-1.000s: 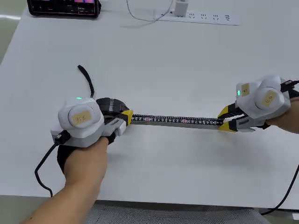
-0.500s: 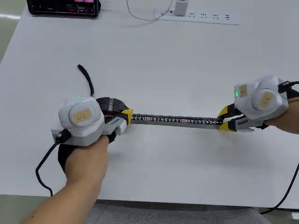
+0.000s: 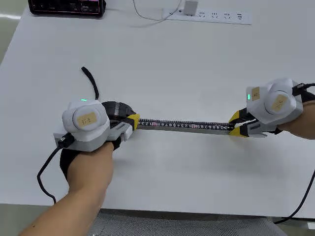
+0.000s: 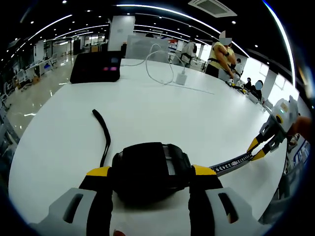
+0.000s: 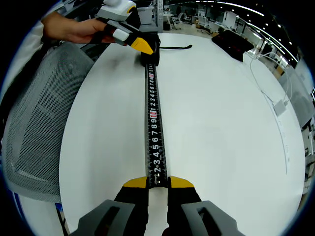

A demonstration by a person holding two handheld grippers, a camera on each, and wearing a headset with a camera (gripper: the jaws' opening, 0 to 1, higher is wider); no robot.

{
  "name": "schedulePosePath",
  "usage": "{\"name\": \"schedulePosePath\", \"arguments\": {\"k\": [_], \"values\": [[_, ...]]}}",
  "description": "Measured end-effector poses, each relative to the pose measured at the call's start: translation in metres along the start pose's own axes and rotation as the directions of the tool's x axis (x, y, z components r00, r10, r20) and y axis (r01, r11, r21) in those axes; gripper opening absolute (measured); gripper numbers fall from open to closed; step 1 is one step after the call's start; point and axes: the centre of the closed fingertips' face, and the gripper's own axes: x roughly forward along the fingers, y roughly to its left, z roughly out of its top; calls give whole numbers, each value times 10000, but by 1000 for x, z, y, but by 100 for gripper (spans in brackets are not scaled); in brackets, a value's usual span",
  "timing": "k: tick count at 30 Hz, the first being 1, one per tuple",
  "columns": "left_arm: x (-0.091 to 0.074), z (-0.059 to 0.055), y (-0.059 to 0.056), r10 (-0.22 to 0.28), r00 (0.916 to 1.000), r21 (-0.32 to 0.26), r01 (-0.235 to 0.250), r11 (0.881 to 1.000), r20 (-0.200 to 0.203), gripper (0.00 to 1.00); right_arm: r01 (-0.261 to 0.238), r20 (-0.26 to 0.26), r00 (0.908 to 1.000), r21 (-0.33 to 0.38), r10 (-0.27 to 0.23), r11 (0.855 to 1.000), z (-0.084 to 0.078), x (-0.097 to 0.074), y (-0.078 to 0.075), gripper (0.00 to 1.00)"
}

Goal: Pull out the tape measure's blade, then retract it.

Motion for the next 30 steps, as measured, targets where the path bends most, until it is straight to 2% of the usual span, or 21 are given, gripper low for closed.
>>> {"name": "schedulePosePath", "arguments": {"k": [16,30], "values": [[0,-1,0,-136,9999,-129,135,9998,-32,58,-3,17,10000,115,2,9999,1,-2,-1,9],[-1,-1,-1,-222,9997,-217,222,9995,-25,58,-89,304,9995,107,86,9999,17,2,-1,9]]}}
